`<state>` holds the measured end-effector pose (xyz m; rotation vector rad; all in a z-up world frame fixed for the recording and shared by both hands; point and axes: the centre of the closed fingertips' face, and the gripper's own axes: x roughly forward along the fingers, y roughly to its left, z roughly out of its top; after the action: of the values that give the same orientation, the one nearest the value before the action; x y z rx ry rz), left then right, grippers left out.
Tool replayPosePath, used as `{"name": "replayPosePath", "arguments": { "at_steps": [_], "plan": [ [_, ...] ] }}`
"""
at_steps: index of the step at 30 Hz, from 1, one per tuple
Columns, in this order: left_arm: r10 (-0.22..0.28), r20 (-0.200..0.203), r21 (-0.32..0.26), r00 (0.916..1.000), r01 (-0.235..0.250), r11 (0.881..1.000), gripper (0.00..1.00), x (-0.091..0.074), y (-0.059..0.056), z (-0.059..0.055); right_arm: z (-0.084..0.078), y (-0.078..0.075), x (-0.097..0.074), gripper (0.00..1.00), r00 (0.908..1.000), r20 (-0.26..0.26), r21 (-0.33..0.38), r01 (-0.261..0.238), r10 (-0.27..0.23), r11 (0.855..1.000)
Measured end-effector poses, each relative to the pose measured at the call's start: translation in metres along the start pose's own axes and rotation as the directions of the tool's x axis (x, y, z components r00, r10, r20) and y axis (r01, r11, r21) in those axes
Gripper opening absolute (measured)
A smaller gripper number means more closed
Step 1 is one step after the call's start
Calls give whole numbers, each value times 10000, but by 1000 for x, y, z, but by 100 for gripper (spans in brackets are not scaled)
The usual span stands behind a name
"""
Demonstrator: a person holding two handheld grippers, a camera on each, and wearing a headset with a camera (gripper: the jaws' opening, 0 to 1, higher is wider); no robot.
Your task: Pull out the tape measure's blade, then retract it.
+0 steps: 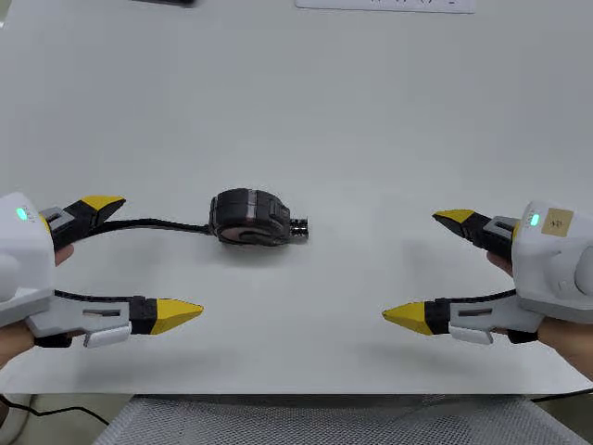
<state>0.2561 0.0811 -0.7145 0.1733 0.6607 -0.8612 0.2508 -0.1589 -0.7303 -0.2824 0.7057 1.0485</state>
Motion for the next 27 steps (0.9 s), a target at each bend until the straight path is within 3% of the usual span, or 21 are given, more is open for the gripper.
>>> {"name": "replayPosePath", "arguments": {
  "at_steps": [5,12,27],
  "plan": [
    [-8,-7,69,10000,8,10000,95,1,-1,1,-2,1,1,82,10000,-14,2,-42,42,10000],
    [-112,-34,261,9999,113,9996,95,6,1,7,9,-9,5,81,9999,65,-199,-88,89,9998],
    [-532,-253,699,9983,549,9960,92,20,2,14,14,-11,16,82,9986,-245,-863,-486,466,9951]
  ]
}}
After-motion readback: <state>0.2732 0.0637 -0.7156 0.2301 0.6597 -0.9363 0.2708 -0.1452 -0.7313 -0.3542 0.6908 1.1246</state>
